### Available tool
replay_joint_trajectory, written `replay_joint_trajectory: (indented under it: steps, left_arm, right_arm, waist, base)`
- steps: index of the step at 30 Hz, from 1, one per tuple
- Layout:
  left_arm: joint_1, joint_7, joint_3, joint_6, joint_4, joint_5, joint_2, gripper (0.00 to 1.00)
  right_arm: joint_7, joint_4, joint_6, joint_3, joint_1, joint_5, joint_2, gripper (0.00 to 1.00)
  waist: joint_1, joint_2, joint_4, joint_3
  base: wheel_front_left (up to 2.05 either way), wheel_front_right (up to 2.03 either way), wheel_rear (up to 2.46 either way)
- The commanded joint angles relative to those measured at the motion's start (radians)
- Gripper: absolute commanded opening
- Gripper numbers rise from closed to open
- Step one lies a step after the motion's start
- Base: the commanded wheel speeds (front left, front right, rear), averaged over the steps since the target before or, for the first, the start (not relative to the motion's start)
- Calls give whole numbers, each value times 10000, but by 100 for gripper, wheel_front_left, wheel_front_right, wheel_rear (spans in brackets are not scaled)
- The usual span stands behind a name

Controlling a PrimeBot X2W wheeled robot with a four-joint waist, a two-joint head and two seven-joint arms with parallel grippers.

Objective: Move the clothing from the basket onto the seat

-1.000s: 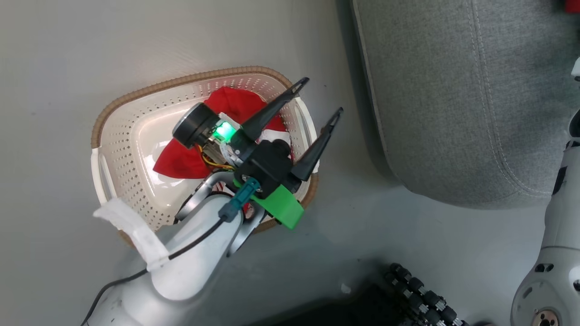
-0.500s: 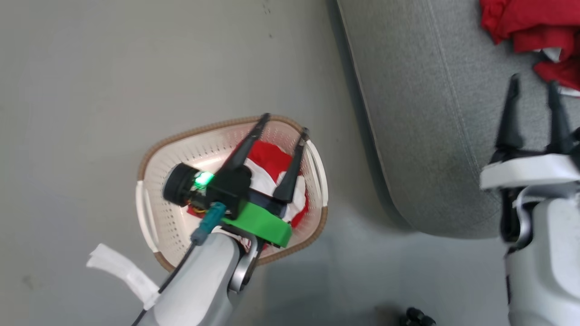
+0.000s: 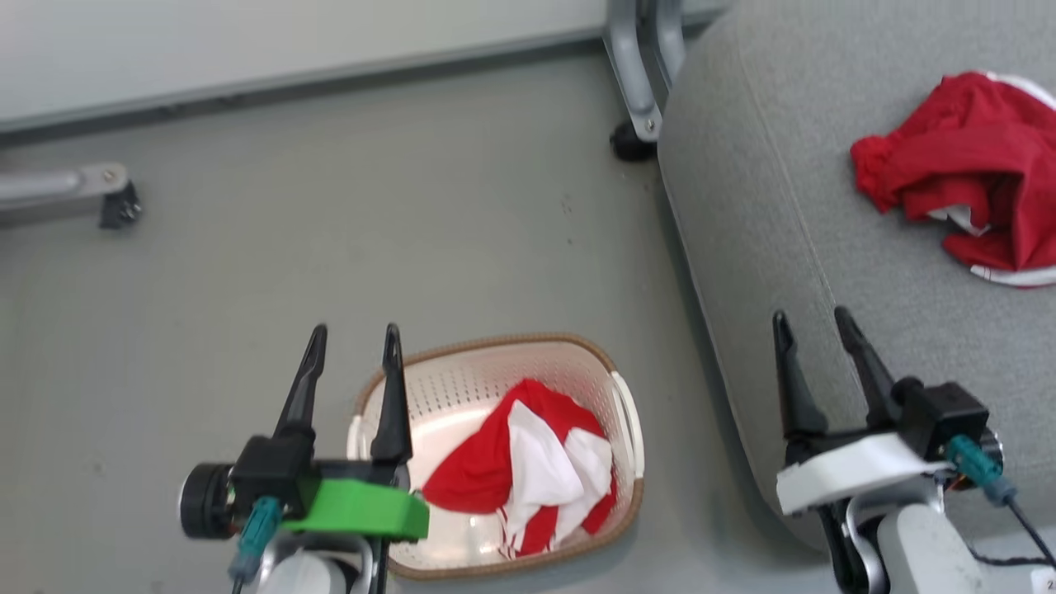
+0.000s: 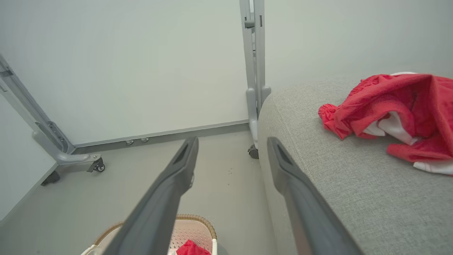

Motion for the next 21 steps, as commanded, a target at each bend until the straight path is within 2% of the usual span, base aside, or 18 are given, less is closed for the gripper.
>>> replay_joint_trajectory:
  steps: [1, 10, 21]
  left_arm:
    - [428, -7, 149, -85, -234, 215, -7, 100]
    - [1762, -6, 967, -599, -891, 724, -33, 100]
    - [2231, -6, 900, -640, -825, 614, -35, 100]
  right_arm:
    - [-32, -35, -3, 17, 361, -44, -48, 100]
    - [-33, -251, -1, 299, 1231, -118, -37, 100]
    - [-31, -539, -1, 480, 1821, -3, -38, 100]
  waist:
    - [1, 0, 744, -1539]
    - [1, 0, 707, -2210]
    - [1, 0, 678, -2688]
  base:
    - [0, 0, 0]
    - [0, 0, 0]
    - [0, 0, 0]
